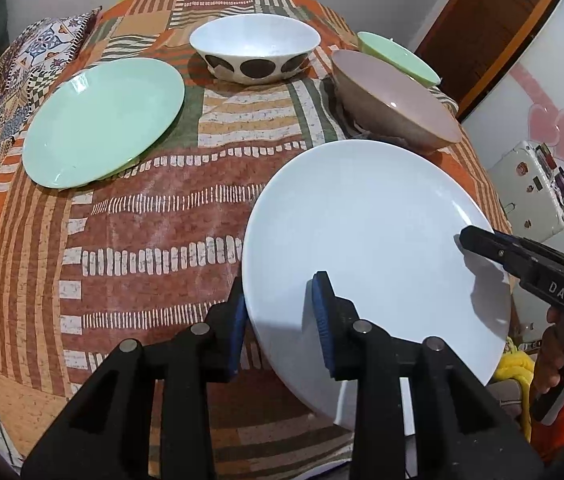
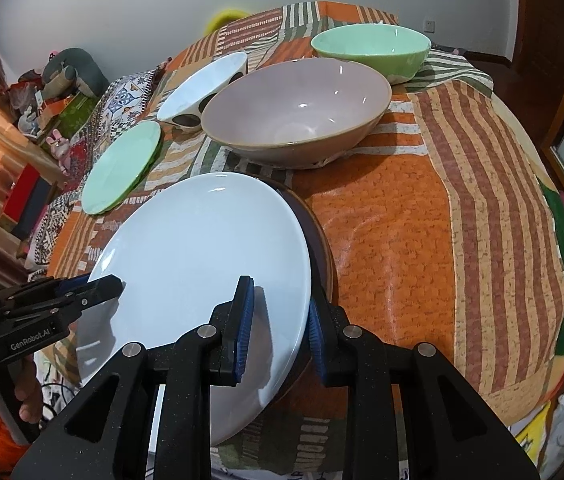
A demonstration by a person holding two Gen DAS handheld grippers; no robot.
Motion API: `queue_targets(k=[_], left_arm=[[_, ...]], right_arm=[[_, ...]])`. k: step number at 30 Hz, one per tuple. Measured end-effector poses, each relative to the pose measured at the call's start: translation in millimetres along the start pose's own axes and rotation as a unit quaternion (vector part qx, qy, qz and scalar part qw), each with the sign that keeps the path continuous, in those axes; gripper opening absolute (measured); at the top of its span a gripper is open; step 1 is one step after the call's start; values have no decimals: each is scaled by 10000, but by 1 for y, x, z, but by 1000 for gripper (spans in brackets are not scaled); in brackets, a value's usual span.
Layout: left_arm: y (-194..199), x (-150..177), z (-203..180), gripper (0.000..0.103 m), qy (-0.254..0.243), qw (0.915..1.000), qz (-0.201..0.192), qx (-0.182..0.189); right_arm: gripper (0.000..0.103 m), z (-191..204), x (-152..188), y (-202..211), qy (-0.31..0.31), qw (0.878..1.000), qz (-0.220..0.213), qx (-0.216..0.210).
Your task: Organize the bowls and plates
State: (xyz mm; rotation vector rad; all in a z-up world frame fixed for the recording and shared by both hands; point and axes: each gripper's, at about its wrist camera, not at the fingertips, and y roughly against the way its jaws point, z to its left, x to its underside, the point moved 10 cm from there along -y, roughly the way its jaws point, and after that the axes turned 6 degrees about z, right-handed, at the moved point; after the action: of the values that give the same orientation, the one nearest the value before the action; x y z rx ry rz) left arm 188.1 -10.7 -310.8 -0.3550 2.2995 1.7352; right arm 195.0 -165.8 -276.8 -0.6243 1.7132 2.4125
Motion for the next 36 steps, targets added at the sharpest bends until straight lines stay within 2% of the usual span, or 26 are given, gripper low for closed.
queue_targets(k=[5,13,18,31,34,36], left_arm=[[-4,-5,0,33,52,10000,-13,7],[-7,-5,2,33,138,9999,-29,87],[-6,-5,0,33,-95,9996,-131,-224],[-10,-5,0,33,-94,9996,-113,-249],[-8,-6,-1,33,-97,9995,-152,-244],[-8,-6,0,33,-88,9995,-156,-246]], right_arm=[[24,-1,-6,-3,87,9999,-47,135],[25,-4,-8,-3,146,9998,-34,112],[25,-1,-8,-2,380,9991,32,172],[22,-3,-7,3,492,9985,143,188],[33,-9,-9,8,637,9963,50,569],[34,-10,-11,12,637,9968,22,484]])
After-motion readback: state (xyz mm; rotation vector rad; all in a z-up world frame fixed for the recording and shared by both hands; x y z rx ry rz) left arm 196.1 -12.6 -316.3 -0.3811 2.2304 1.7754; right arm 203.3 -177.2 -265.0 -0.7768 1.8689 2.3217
